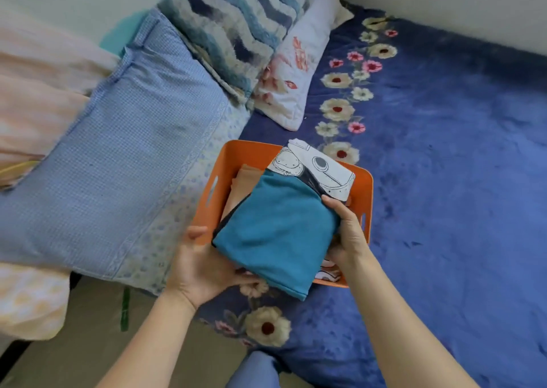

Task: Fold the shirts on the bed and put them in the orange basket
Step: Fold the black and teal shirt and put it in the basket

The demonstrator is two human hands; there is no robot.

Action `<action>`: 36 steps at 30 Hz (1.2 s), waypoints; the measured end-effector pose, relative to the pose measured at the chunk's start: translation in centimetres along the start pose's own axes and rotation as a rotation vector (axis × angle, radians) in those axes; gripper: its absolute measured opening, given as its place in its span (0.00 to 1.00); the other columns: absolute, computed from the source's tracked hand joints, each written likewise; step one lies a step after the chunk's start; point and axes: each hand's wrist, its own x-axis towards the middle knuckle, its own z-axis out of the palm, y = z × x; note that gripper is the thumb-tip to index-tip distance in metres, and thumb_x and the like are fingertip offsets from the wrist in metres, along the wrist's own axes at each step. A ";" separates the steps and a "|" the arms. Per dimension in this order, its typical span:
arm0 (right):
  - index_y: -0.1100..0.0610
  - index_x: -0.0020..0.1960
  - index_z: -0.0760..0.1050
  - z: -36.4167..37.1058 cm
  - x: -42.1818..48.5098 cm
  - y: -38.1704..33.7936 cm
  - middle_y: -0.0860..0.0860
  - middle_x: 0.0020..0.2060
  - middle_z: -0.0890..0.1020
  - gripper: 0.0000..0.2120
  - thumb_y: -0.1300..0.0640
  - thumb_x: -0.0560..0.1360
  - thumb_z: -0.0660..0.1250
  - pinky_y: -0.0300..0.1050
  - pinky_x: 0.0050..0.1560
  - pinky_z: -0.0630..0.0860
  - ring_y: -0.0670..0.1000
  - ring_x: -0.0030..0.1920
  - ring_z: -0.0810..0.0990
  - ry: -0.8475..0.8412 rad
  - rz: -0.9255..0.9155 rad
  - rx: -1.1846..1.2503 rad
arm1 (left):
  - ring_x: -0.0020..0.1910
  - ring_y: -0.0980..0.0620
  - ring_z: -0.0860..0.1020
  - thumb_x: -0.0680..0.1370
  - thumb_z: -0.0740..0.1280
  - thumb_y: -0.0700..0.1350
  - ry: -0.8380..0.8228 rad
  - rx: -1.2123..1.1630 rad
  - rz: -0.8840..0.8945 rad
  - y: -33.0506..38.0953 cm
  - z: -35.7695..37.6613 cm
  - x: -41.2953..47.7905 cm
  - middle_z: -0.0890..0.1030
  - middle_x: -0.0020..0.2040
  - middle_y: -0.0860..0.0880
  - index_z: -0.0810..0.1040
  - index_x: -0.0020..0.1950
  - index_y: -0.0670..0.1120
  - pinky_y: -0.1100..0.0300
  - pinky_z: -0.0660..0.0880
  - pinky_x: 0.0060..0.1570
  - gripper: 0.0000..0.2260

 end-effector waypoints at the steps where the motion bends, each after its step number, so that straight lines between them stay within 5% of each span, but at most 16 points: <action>1: 0.54 0.46 0.81 0.7 0.8 0.3 0.52 0.38 0.85 0.05 0.56 0.73 0.67 0.45 0.45 0.77 0.50 0.35 0.83 0.004 0.030 -0.044 | 0.75 0.40 0.58 0.75 0.58 0.60 -0.064 -0.068 -0.046 1.4 -1.7 0.2 0.58 0.76 0.43 0.54 0.78 0.50 0.37 0.49 0.72 0.34; 3: 0.55 0.46 0.81 1.6 2.4 0.7 0.53 0.39 0.85 0.07 0.54 0.70 0.68 0.45 0.45 0.77 0.51 0.36 0.83 0.015 0.107 -0.148 | 0.76 0.45 0.56 0.77 0.52 0.66 -0.080 -0.107 -0.142 3.2 -2.7 1.4 0.59 0.76 0.46 0.45 0.78 0.53 0.45 0.51 0.74 0.35; 6: 0.57 0.47 0.81 3.0 5.4 1.5 0.54 0.42 0.85 0.10 0.54 0.68 0.70 0.45 0.45 0.76 0.53 0.39 0.82 0.024 0.206 -0.270 | 0.65 0.47 0.74 0.67 0.71 0.66 0.112 0.270 -0.248 5.8 -2.2 3.7 0.77 0.66 0.47 0.73 0.69 0.52 0.50 0.69 0.64 0.34; 8: 0.57 0.47 0.81 3.7 7.5 2.1 0.54 0.42 0.85 0.10 0.53 0.68 0.71 0.45 0.47 0.76 0.53 0.40 0.82 0.038 0.235 -0.297 | 0.54 0.47 0.82 0.56 0.80 0.54 0.275 0.492 -0.350 6.8 -2.9 5.6 0.83 0.55 0.46 0.80 0.61 0.49 0.53 0.76 0.54 0.34; 12: 0.57 0.45 0.81 4.2 11.1 2.8 0.53 0.41 0.85 0.08 0.54 0.69 0.71 0.44 0.46 0.76 0.52 0.39 0.82 0.036 0.237 -0.242 | 0.47 0.46 0.82 0.65 0.69 0.39 0.498 0.747 -0.297 8.5 -4.5 9.2 0.83 0.49 0.46 0.73 0.63 0.46 0.54 0.78 0.47 0.26; 16: 0.60 0.49 0.81 3.6 14.1 4.2 0.54 0.44 0.84 0.13 0.57 0.66 0.71 0.44 0.49 0.76 0.52 0.41 0.82 0.016 0.262 -0.197 | 0.39 0.56 0.74 0.73 0.60 0.32 0.657 0.993 -0.189 7.5 -5.5 12.0 0.76 0.44 0.53 0.71 0.59 0.47 0.65 0.73 0.36 0.17; 20: 0.57 0.57 0.79 2.6 16.4 6.1 0.53 0.52 0.84 0.16 0.60 0.69 0.71 0.44 0.50 0.76 0.53 0.50 0.83 0.025 0.256 -0.253 | 0.45 0.49 0.74 0.73 0.56 0.32 0.832 1.088 -0.082 5.0 -7.5 13.5 0.78 0.58 0.47 0.69 0.66 0.50 0.62 0.72 0.44 0.24; 24: 0.47 0.59 0.74 2.5 17.2 6.4 0.48 0.53 0.84 0.21 0.62 0.70 0.73 0.42 0.49 0.76 0.49 0.53 0.82 0.059 0.139 -0.326 | 0.35 0.55 0.70 0.73 0.54 0.30 0.868 1.060 -0.074 5.1 -8.1 14.3 0.76 0.51 0.53 0.68 0.66 0.53 0.68 0.68 0.28 0.26; 27: 0.50 0.56 0.74 2.9 16.1 5.2 0.47 0.54 0.82 0.17 0.54 0.70 0.75 0.39 0.49 0.76 0.46 0.53 0.80 0.076 0.020 -0.675 | 0.44 0.41 0.77 0.75 0.57 0.34 0.880 1.226 -0.157 4.5 -8.0 13.4 0.77 0.56 0.41 0.61 0.72 0.48 0.56 0.74 0.39 0.26; 29: 0.53 0.59 0.73 3.1 15.5 4.5 0.47 0.55 0.78 0.22 0.48 0.69 0.74 0.43 0.47 0.76 0.49 0.53 0.79 0.247 -0.178 -1.117 | 0.57 0.37 0.74 0.75 0.62 0.38 0.838 1.645 -0.207 3.6 -7.3 12.4 0.71 0.63 0.36 0.54 0.76 0.42 0.49 0.71 0.52 0.31; 31: 0.53 0.67 0.67 3.8 15.2 4.0 0.50 0.59 0.70 0.28 0.47 0.71 0.71 0.44 0.42 0.72 0.52 0.50 0.76 0.342 -0.473 -1.425 | 0.59 0.37 0.72 0.69 0.71 0.40 0.776 2.070 -0.091 2.4 -6.0 10.9 0.68 0.65 0.35 0.56 0.76 0.37 0.48 0.74 0.53 0.40; 33: 0.47 0.71 0.63 5.1 15.5 3.4 0.50 0.57 0.68 0.30 0.47 0.73 0.70 0.43 0.39 0.71 0.52 0.45 0.75 0.131 -0.631 -1.489 | 0.53 0.41 0.73 0.63 0.77 0.47 0.669 2.201 -0.080 1.7 -4.2 10.0 0.70 0.61 0.38 0.57 0.76 0.38 0.51 0.76 0.42 0.47; 36: 0.40 0.75 0.54 6.4 17.7 3.3 0.52 0.55 0.66 0.34 0.41 0.74 0.66 0.44 0.37 0.71 0.55 0.43 0.75 -0.110 -0.586 -1.824 | 0.52 0.45 0.67 0.71 0.69 0.61 0.588 2.197 -0.536 1.1 -3.9 10.3 0.60 0.63 0.43 0.29 0.75 0.49 0.55 0.73 0.44 0.53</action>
